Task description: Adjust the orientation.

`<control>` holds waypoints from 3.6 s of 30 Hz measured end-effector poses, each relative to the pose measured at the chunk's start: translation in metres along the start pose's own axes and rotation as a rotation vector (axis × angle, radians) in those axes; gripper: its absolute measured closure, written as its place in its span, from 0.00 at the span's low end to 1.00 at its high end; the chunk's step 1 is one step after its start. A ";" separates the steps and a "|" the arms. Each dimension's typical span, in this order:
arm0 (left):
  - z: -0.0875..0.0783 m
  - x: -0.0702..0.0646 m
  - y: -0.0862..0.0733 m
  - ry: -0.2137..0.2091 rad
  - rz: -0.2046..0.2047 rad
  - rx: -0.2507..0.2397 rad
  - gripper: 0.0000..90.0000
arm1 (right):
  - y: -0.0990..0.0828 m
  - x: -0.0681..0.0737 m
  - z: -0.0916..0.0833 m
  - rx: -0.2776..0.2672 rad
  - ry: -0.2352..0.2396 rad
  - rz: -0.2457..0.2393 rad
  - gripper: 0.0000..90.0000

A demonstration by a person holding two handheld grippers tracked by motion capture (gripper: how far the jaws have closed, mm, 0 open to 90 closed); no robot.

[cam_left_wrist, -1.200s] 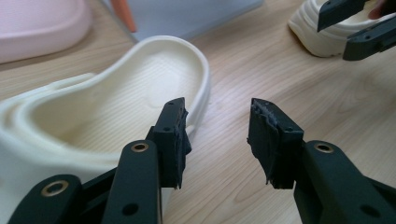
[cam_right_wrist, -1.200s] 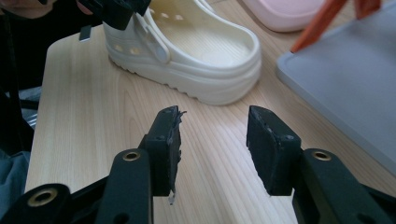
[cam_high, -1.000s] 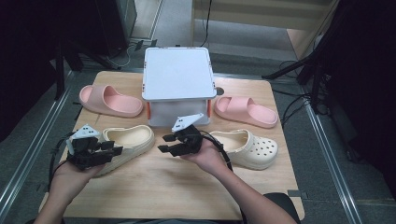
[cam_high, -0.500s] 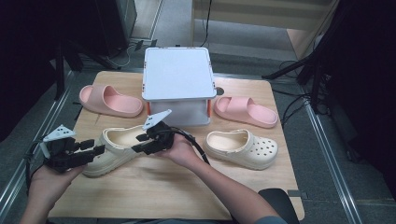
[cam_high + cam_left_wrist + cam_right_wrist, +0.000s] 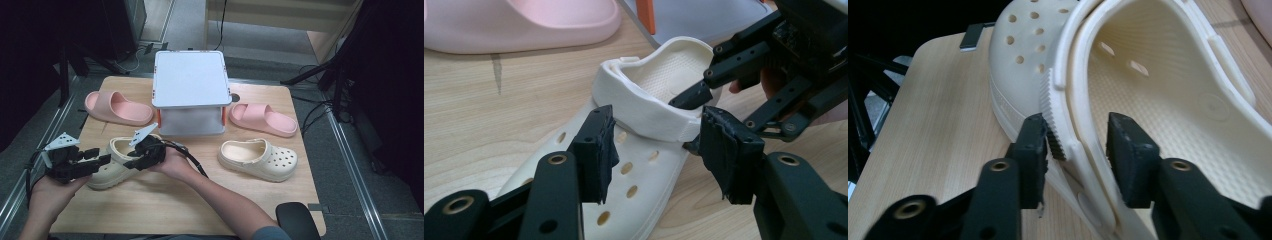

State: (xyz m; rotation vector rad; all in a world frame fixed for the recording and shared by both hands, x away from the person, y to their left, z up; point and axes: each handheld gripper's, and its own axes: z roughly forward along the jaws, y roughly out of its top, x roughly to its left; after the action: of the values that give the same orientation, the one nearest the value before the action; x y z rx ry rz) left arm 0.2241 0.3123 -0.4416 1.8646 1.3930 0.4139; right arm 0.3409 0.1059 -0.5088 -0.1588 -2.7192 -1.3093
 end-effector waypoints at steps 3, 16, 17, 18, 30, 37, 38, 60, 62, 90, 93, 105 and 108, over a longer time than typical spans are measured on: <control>0.000 0.001 0.000 0.003 -0.003 -0.003 0.54 | 0.001 -0.002 -0.002 -0.003 0.024 -0.021 0.79; 0.003 -0.002 0.003 -0.002 0.018 -0.010 0.54 | 0.010 0.014 -0.033 0.005 0.041 -0.029 0.87; 0.003 -0.002 0.003 -0.002 0.018 -0.010 0.54 | 0.010 0.014 -0.033 0.005 0.041 -0.029 0.87; 0.004 -0.003 0.003 0.000 0.022 -0.011 0.54 | 0.009 0.015 -0.037 0.001 0.034 -0.022 0.87; 0.027 -0.021 0.015 -0.060 0.079 0.008 0.55 | -0.029 0.023 -0.114 -0.058 -0.110 0.059 0.86; 0.044 -0.032 0.021 -0.107 0.124 0.015 0.57 | -0.056 0.030 -0.134 -0.053 -0.178 0.103 0.86; 0.047 -0.034 0.022 -0.113 0.132 0.021 0.58 | -0.060 0.031 -0.135 -0.048 -0.188 0.112 0.86; 0.082 -0.046 0.022 -0.203 0.191 0.098 0.69 | -0.092 0.047 -0.117 -0.043 -0.196 0.226 0.82; 0.081 -0.047 0.021 -0.214 0.188 0.092 0.73 | -0.093 0.047 -0.120 -0.036 -0.201 0.222 0.73; 0.081 -0.044 -0.001 -0.201 0.129 0.143 0.84 | -0.087 0.006 -0.165 -0.121 -0.330 0.302 1.00; 0.083 -0.044 -0.005 -0.202 0.118 0.146 0.84 | -0.085 0.001 -0.157 -0.101 -0.325 0.303 1.00; 0.089 -0.049 -0.012 -0.189 0.117 0.173 0.84 | -0.085 -0.010 -0.156 -0.083 -0.356 0.308 1.00; 0.093 -0.052 -0.013 -0.186 0.123 0.174 0.83 | -0.086 -0.014 -0.150 -0.067 -0.358 0.321 1.00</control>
State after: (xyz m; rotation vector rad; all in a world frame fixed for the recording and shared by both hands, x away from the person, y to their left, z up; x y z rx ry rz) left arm 0.2574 0.2312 -0.5029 2.0803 1.2262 0.1782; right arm 0.3518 -0.0660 -0.4843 -0.8749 -2.7611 -1.3840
